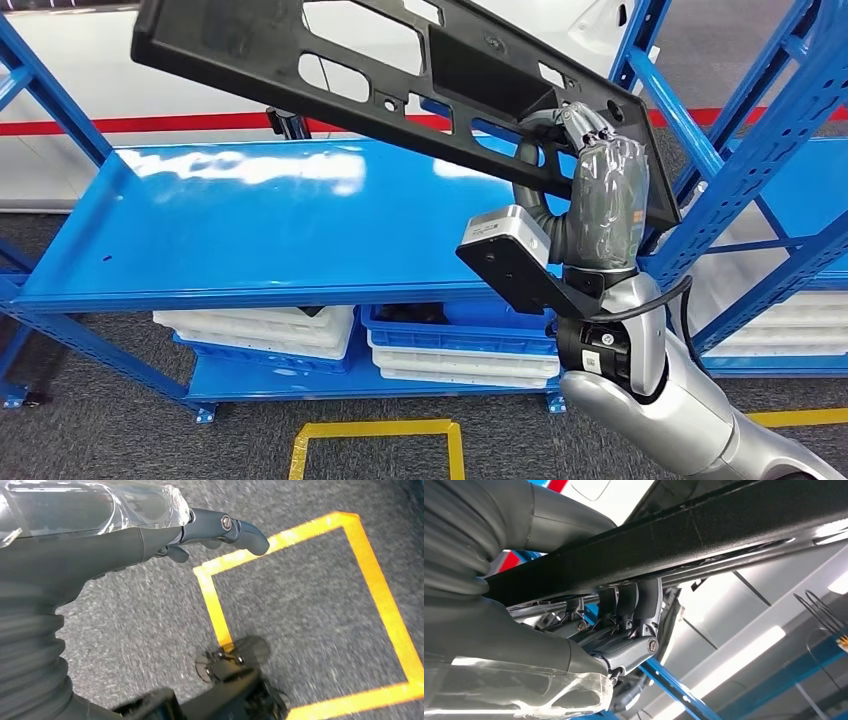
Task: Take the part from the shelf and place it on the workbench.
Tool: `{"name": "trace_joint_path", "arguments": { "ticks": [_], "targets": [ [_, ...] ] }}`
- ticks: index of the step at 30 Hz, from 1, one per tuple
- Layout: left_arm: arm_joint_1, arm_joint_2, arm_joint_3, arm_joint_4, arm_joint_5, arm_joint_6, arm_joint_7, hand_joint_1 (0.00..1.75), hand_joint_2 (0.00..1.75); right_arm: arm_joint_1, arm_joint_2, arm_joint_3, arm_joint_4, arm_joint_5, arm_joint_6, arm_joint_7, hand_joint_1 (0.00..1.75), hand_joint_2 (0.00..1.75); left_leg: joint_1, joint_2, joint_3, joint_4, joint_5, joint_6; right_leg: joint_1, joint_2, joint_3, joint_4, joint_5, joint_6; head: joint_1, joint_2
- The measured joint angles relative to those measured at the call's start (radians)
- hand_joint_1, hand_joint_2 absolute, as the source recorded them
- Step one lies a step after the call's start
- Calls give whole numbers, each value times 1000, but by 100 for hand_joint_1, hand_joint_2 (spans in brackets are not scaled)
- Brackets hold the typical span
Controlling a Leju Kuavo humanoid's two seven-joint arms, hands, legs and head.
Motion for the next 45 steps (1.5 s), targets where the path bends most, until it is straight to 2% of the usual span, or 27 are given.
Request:
{"name": "trace_joint_path", "arguments": {
  "ticks": [9,16,25,28,29,31,33,34,35,36,40,41,43,44,45],
  "targets": [
    [-1,1,-15,0,-2,-4,6,0,175,18,-6,0,-7,100,-49,-21,175,175,-2,-1,-2,1,-1,9,-3,-1,1,-7,6,10,0,0],
    [-1,1,-25,0,9,-8,1,0,175,25,-6,-1,-7,37,-21,-39,175,175,-1,-1,-2,1,0,8,-2,-1,1,-7,6,10,0,0],
    [-1,1,-33,0,11,-11,0,0,175,28,-8,-1,-17,17,-6,-42,175,175,1,-1,-3,2,0,8,0,-1,1,-8,7,10,0,0],
    [-1,1,-36,0,12,-12,0,0,175,28,-9,-1,-24,9,1,-42,175,175,1,0,1,-7,3,23,-3,-2,3,-14,10,17,0,0],
    [-1,1,-37,0,13,-13,0,0,175,28,-10,-2,-27,5,3,-42,175,175,4,1,8,-19,9,27,-2,-2,3,-11,6,21,0,0],
    [-2,0,-39,0,15,-15,0,0,175,26,-12,-5,-32,-6,4,-42,175,175,13,3,21,-43,23,31,-2,-1,-21,47,-31,28,2,0],
    [-2,1,-40,0,17,-16,0,0,175,29,-15,-6,-32,-15,6,-41,175,175,19,5,24,-48,26,32,-11,-1,-82,179,-96,39,3,0],
    [-2,1,-40,0,17,-16,0,0,175,32,-16,-6,-32,-18,7,-41,175,175,23,4,23,-48,26,30,-17,-1,-112,237,-116,46,4,0],
    [-1,1,-40,0,17,-17,0,0,175,35,-18,-6,-32,-20,9,-41,175,175,28,4,23,-47,25,25,-25,-2,-128,268,-120,53,4,0],
    [0,1,-40,0,17,-17,0,0,175,37,-19,-6,-32,-21,10,-41,175,175,33,4,22,-46,25,20,-31,-2,-130,266,-109,61,4,0],
    [0,1,-40,0,17,-17,0,0,175,37,-20,-6,-32,-21,11,-41,175,175,46,3,22,-42,22,6,-43,-2,-95,191,-61,76,4,0],
    [0,1,-40,0,17,-17,0,0,175,37,-20,-6,-32,-21,11,-41,175,175,50,2,22,-39,20,0,-47,-3,-73,149,-42,81,4,0],
    [-1,2,-40,0,17,-18,0,0,175,37,-21,-7,-35,-22,11,-41,175,175,58,0,20,-26,9,-29,-51,2,-22,50,-8,78,7,0],
    [-1,3,-41,0,17,-18,0,0,175,38,-22,-8,-36,-24,12,-41,175,175,61,-1,20,-23,7,-44,-50,4,-7,19,1,71,8,0],
    [-1,3,-41,0,17,-19,0,0,175,37,-23,-8,-37,-26,13,-41,175,175,63,-2,21,-24,6,-59,-46,7,-2,7,2,57,9,0]
  ]
}}
